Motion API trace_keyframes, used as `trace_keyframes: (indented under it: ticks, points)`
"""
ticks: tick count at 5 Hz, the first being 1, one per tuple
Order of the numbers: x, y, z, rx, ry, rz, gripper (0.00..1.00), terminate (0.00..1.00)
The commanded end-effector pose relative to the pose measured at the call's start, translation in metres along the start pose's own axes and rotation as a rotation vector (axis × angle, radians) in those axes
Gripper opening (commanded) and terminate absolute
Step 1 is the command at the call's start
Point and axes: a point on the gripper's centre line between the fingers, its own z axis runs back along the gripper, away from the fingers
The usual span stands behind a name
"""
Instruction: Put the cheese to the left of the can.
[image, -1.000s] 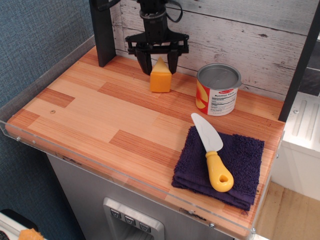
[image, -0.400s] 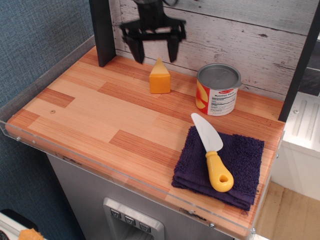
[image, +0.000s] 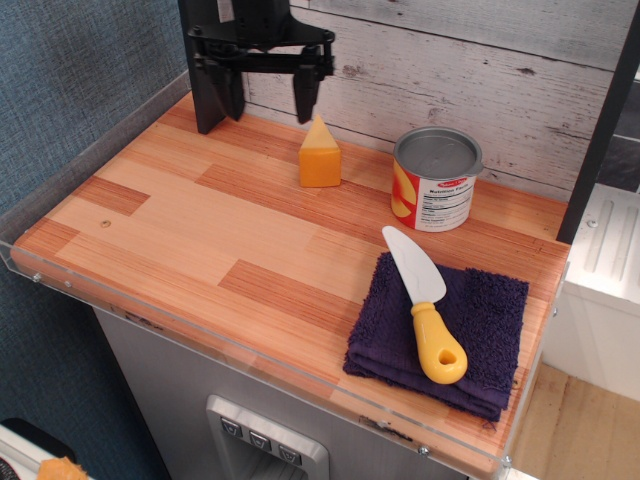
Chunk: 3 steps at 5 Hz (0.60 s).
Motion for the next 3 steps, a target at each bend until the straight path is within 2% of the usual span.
trace_keyframes:
  ticks: [1, 2, 3]
  points:
    - [-0.04, 0.049, 0.032, 0.051, -0.049, 0.033, 1.0, 0.0]
    - [-0.052, 0.068, 0.037, 0.053, -0.055, 0.01, 1.0, 0.0]
    - [-0.052, 0.068, 0.037, 0.053, -0.055, 0.01, 1.0, 1.0]
